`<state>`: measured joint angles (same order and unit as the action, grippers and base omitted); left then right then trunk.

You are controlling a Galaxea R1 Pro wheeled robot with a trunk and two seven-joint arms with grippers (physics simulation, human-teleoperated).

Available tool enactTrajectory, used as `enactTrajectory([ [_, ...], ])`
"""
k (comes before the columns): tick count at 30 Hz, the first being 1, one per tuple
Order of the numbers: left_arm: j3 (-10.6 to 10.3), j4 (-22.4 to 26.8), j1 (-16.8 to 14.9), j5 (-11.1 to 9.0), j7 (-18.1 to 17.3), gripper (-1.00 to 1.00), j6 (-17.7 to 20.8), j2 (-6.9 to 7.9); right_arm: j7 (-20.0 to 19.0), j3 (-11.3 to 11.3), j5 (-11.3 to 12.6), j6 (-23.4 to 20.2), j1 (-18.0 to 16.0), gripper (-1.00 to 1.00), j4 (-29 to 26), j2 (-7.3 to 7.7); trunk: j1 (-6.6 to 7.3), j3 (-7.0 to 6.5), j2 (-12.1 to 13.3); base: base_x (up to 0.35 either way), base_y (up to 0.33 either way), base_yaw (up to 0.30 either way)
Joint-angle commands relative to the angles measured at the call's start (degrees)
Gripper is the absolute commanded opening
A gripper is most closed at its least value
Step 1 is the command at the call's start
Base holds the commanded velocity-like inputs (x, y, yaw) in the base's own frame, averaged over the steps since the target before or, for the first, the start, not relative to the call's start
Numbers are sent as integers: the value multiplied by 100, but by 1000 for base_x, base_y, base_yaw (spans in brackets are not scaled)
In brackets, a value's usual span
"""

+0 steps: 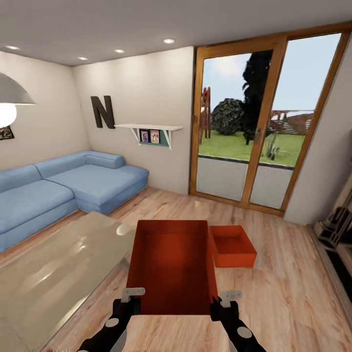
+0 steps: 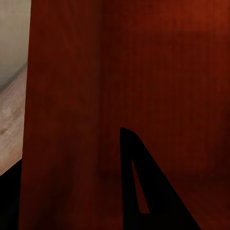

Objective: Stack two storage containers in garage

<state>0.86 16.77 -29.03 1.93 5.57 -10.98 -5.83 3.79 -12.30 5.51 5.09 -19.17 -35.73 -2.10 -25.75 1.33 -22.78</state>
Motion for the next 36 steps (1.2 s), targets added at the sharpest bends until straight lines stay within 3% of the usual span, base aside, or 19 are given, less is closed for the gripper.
enactTrajectory([
  [1,11,-25,-6,-8,243,-100,-26,25,-81,-79,33,273,-8,-100,-13,8,-3,13,-14,0,0,299],
  [36,29,-25,-6,-8,244,-100,-25,29,-80,-79,46,264,-8,-100,-13,7,-3,13,-14,0,0,299],
])
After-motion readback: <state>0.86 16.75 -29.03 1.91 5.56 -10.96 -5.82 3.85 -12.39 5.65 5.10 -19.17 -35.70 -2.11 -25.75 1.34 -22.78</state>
